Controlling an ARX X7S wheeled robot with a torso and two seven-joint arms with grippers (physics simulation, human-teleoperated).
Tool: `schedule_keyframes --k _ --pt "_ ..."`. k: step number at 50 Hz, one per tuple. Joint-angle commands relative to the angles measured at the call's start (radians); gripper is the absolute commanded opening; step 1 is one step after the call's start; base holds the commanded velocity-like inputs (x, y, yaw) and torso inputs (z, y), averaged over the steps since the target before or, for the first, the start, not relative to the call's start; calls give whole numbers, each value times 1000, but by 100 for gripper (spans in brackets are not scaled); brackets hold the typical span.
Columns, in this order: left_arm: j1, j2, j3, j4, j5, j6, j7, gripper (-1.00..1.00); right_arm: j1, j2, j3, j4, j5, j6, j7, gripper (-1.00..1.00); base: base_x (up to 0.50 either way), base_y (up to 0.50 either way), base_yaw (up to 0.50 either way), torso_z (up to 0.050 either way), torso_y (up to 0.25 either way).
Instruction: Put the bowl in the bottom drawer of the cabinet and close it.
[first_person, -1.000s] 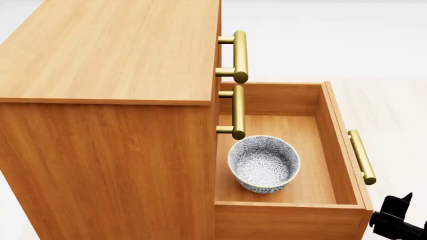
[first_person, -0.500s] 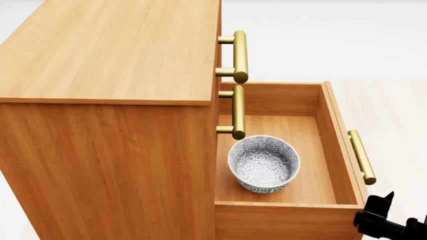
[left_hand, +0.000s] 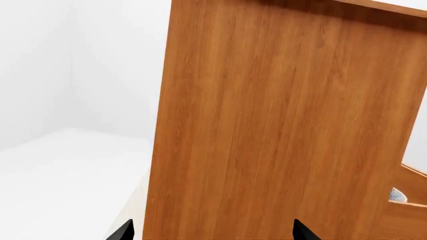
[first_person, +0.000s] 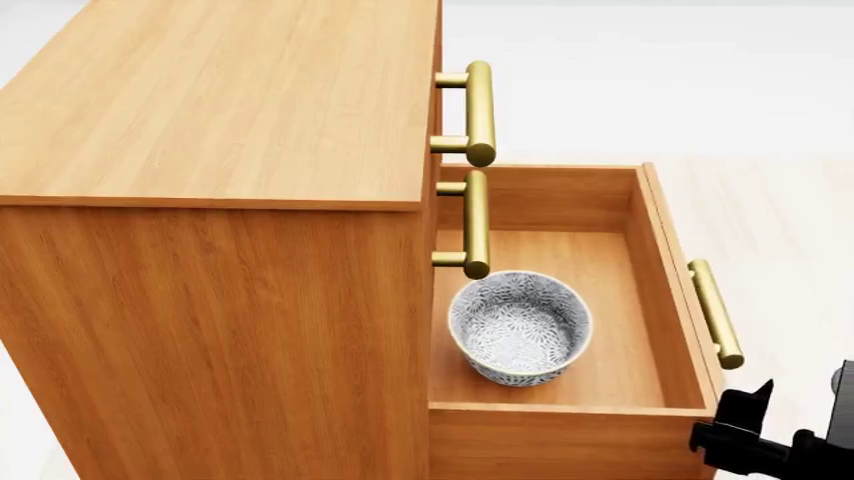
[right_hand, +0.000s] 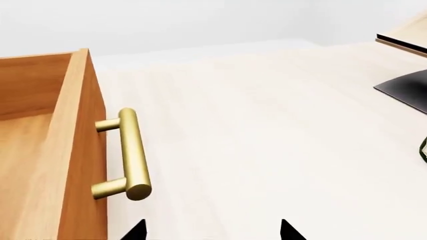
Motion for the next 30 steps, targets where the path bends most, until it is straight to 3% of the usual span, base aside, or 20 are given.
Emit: schedule_keyframes --k 1,30 --pt "-1 4 2 -12 1 9 2 100 6 -16 -28 -4 18 1 -43 100 0 0 0 0 0" --pt "0 -4 2 2 -4 2 -4 100 24 -44 -71 0 5 -9 -35 100 1 0 1 0 0"
